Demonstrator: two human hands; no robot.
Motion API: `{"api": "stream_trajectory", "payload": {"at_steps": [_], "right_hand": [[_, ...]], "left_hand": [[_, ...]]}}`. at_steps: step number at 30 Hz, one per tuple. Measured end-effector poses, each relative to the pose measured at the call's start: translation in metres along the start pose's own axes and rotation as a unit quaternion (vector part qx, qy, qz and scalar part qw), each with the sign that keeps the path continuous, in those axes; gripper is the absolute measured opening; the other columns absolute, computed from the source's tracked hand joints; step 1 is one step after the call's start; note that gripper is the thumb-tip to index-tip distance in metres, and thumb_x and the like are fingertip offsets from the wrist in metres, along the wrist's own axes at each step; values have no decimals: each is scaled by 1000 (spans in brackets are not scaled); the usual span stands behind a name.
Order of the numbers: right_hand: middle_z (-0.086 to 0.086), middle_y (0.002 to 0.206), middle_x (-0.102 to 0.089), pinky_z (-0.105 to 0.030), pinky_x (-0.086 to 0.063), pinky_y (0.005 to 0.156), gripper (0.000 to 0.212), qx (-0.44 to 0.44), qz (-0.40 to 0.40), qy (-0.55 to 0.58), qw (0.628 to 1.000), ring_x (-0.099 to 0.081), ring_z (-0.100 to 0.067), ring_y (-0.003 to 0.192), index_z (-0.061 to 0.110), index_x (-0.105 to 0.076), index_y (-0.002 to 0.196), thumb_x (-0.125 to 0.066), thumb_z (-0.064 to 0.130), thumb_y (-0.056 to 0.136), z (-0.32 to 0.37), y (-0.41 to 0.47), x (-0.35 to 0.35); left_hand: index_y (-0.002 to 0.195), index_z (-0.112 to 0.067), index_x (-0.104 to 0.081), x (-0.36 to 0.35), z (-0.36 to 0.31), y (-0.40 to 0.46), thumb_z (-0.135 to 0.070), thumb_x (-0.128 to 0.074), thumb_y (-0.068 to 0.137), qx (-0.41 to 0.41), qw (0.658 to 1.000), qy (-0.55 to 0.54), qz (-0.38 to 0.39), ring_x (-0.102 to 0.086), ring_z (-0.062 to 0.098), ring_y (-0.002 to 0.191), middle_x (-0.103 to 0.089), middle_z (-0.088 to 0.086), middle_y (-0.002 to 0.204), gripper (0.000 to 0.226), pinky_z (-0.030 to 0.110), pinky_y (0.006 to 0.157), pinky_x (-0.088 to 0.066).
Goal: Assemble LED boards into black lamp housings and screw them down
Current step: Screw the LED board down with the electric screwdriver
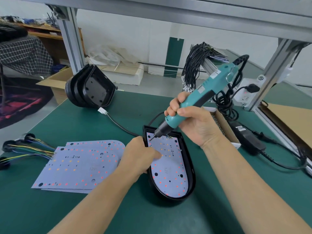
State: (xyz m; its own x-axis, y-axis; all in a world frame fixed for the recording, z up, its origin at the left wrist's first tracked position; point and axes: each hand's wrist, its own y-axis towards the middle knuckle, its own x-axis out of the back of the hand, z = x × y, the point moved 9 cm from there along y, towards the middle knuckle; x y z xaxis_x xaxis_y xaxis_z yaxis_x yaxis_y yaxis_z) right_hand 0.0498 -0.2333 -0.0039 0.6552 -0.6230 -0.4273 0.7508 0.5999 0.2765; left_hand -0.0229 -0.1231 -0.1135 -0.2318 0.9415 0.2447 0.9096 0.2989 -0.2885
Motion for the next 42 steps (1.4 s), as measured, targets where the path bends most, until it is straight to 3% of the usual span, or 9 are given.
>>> {"api": "stream_trajectory", "payload": {"at_steps": [5,11,16,21,24,28,32,35,42], "right_hand": [[-2,69,-45,-30,-45,83,49,43,-46,104,993,-48,-16,64,17,-47,76,-87,11,49,14,-5,18],[-2,70,-45,-29,-45,79,39,47,-57,75,994,-48,-16,64,17,-47,76,-81,10,58,23,-13,16],[-3,70,-50,-30,-46,74,64,32,-145,135,980,-49,-18,63,17,-48,76,-89,55,43,22,-26,27],[-1,68,-50,-30,-47,74,43,75,-213,148,963,-49,-15,60,18,-50,72,-79,49,64,52,-62,61],[1,70,-49,-30,-48,74,50,81,-207,138,965,-49,-15,62,19,-50,75,-86,47,56,70,-84,70],[2,70,-50,-29,-49,74,52,93,-223,104,965,-51,-14,63,19,-52,77,-87,50,55,79,-113,81],[2,68,-48,-27,-45,75,32,144,-312,82,936,-50,-13,63,21,-49,76,-69,46,80,83,-138,102],[4,64,-47,-26,-44,70,26,203,-382,67,899,-48,-12,60,21,-45,76,-63,40,81,92,-155,113],[2,65,-48,-26,-46,70,25,250,-415,44,874,-49,-13,59,22,-51,69,-62,34,88,106,-175,121]], "left_hand": [[107,7,-56,-1,-3,-5,-17,-64,50,8,1000,-18,11,-54,23,68,-65,30,101,62,35,58,-38],[99,5,-59,1,0,-3,0,-68,70,13,1000,0,0,-55,24,61,-66,21,82,32,26,49,-41],[99,-8,-61,0,-1,-11,-8,-71,71,19,999,-33,12,-64,20,63,-71,5,84,30,24,46,-46],[112,-22,-56,0,-2,-23,-40,-75,57,35,998,-9,54,-69,22,78,-74,-1,95,61,37,60,-56],[140,-23,-35,15,-15,-28,-45,-80,60,-14,999,47,-16,-60,27,109,-59,-1,124,94,50,92,-51],[134,-23,-45,41,-84,-54,-24,-74,76,-252,926,195,-203,-49,17,113,-51,-10,118,64,32,89,-38],[101,-22,-69,-24,-131,-44,-14,-66,81,-350,893,278,-52,-59,18,97,-66,-8,95,22,33,87,-45],[96,-23,-74,-99,-141,-18,-17,-60,88,-358,837,410,53,-62,20,97,-70,-4,98,17,33,92,-43],[85,-26,-71,-186,-139,46,-16,-58,89,-341,761,552,30,-59,16,93,-73,-7,93,17,33,87,-26]]}}
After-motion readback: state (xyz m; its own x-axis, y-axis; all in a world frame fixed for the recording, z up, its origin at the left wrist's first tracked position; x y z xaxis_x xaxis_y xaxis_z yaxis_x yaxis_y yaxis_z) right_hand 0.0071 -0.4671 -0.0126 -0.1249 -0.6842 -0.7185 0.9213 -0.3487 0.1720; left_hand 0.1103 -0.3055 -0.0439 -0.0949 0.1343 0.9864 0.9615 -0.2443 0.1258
